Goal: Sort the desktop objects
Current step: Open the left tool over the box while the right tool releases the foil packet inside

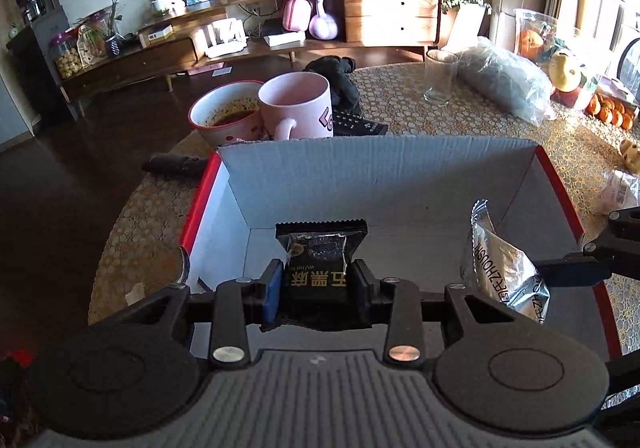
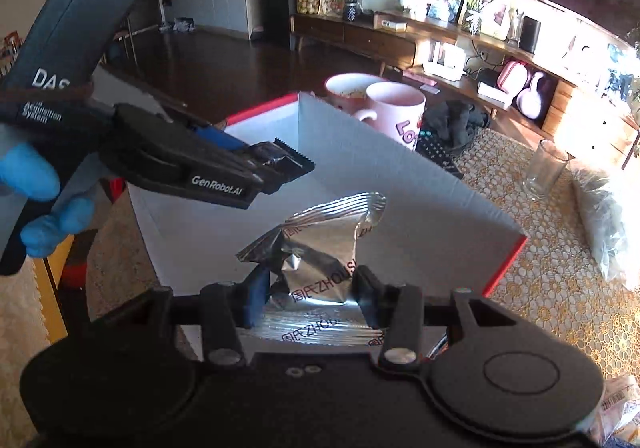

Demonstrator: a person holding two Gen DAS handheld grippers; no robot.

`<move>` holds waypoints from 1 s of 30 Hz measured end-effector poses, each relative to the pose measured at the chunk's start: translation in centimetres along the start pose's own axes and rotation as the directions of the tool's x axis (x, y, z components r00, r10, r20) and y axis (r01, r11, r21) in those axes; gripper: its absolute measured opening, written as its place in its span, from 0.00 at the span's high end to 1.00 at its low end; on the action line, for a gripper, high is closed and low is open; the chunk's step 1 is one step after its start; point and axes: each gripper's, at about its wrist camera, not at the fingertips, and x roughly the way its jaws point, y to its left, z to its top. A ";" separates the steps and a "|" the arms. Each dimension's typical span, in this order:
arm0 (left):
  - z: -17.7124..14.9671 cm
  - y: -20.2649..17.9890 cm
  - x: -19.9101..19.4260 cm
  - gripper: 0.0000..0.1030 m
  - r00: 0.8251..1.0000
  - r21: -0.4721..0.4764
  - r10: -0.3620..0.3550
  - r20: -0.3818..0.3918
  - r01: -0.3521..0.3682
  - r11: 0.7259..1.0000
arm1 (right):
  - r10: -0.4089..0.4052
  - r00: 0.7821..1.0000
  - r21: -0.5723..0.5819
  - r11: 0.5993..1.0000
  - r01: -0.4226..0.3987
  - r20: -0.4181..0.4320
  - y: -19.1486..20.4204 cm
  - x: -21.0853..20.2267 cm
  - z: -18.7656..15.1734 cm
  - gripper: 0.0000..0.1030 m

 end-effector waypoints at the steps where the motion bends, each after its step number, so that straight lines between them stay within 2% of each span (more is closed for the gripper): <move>1: 0.0 0.0 0.5 0.65 1.000 0.010 0.003 -0.011 -0.003 1.000 | 0.001 1.000 -0.003 1.000 -0.001 -0.012 0.0 0.5 0.1 0.55; 10: 0.5 0.2 4.2 0.65 0.991 0.041 -0.016 -0.131 0.021 0.999 | 0.001 0.992 -0.088 0.996 -0.012 -0.123 1.0 4.1 0.9 0.55; 19: 1.2 0.1 6.0 0.65 0.976 0.078 -0.024 -0.218 0.041 0.996 | -0.005 0.972 -0.075 0.997 -0.013 -0.235 0.9 6.9 1.6 0.55; 25: 0.7 0.1 6.4 0.65 0.975 0.069 -0.022 -0.223 0.038 0.997 | 0.003 0.952 -0.058 0.998 -0.022 -0.307 0.5 8.1 1.7 0.54; 27: 0.8 0.2 6.5 0.65 0.975 0.064 -0.021 -0.223 0.036 0.997 | 0.003 0.950 -0.058 0.998 -0.022 -0.313 0.4 8.2 1.8 0.54; 30: 0.8 0.2 6.4 0.65 0.975 0.059 -0.016 -0.222 0.030 0.998 | 0.009 0.953 -0.041 0.999 -0.022 -0.302 0.2 8.2 1.9 0.47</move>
